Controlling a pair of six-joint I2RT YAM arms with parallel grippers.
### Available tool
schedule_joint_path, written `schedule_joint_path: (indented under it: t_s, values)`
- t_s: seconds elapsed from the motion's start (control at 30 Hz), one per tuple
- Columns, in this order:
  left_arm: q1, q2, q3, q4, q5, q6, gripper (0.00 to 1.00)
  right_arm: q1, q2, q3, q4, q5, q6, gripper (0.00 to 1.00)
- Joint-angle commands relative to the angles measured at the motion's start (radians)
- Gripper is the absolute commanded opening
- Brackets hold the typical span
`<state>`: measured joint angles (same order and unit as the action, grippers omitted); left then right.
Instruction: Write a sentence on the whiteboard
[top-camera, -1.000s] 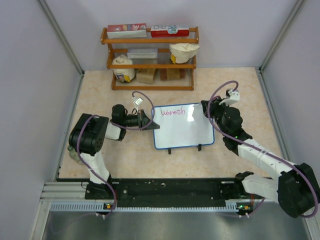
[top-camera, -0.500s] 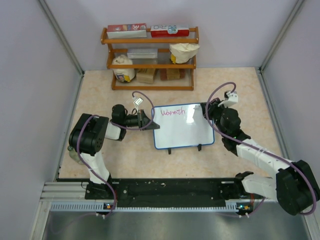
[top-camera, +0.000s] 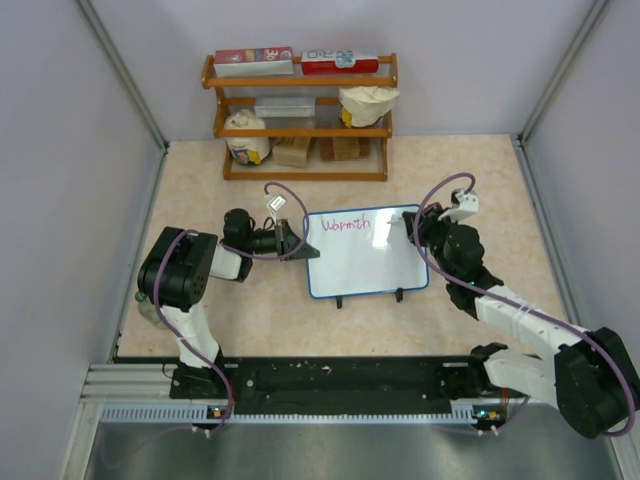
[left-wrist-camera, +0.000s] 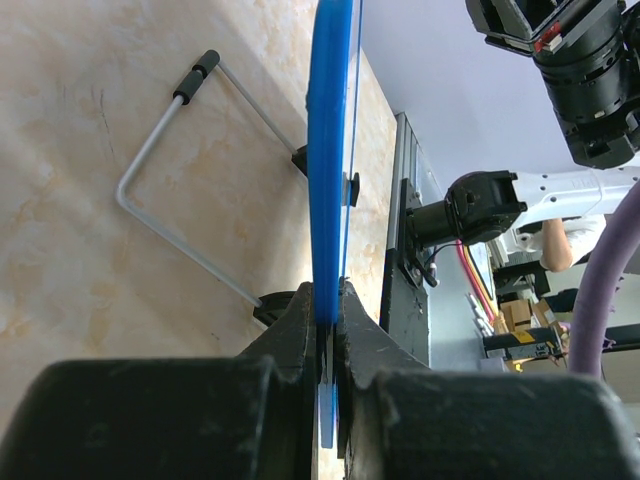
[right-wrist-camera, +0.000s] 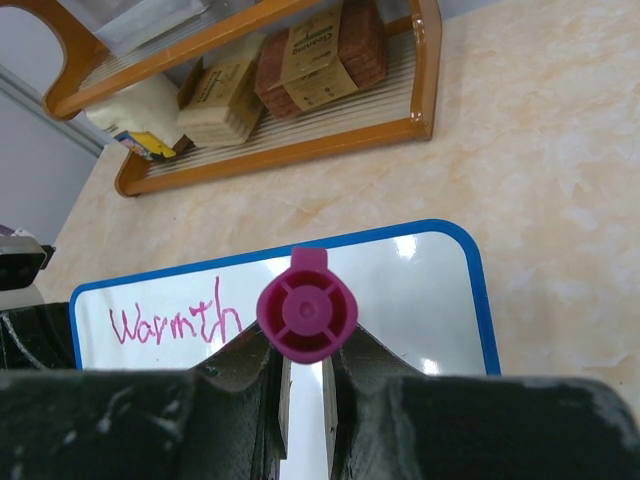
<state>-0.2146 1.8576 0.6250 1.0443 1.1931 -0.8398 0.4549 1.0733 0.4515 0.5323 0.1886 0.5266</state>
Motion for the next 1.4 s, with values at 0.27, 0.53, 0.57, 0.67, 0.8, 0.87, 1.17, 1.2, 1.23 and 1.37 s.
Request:
schedule_joint_path:
  t_s: [0.27,0.53,0.57,0.67,0.8,0.87,1.17,1.2,1.23,1.37]
  values:
    - [0.001,0.000,0.015,0.002,0.000,0.002,0.00,-0.010,0.000,0.006,-0.017,0.023,-0.011,0.00]
    - [0.001,0.000,0.016,0.002,0.000,0.002,0.00,-0.027,0.036,0.062,-0.003,0.014,-0.010,0.00]
    - [0.001,0.000,0.016,0.002,0.000,0.002,0.00,-0.031,0.040,0.062,0.001,0.012,-0.010,0.00]
    - [0.001,-0.001,0.015,0.000,0.000,0.004,0.00,-0.036,0.046,0.067,0.006,0.011,-0.005,0.00]
    - [0.001,0.000,0.015,0.002,0.000,0.004,0.00,-0.038,0.054,0.072,0.009,0.008,-0.007,0.00]
    - [0.001,0.000,0.016,0.000,0.000,0.004,0.00,-0.042,0.057,0.075,0.009,0.005,-0.007,0.00]
    - [0.001,0.000,0.018,0.002,0.000,0.002,0.00,-0.056,0.053,0.069,0.000,-0.003,-0.005,0.00]
    - [0.001,-0.001,0.016,0.002,0.000,0.004,0.00,-0.058,0.050,0.064,0.000,-0.003,-0.004,0.00]
    - [0.001,-0.001,0.016,0.002,0.000,0.004,0.00,-0.058,0.048,0.061,-0.002,-0.002,-0.002,0.00]
    - [0.001,0.000,0.016,0.000,0.000,0.004,0.00,-0.062,0.031,0.044,-0.006,-0.003,-0.002,0.00]
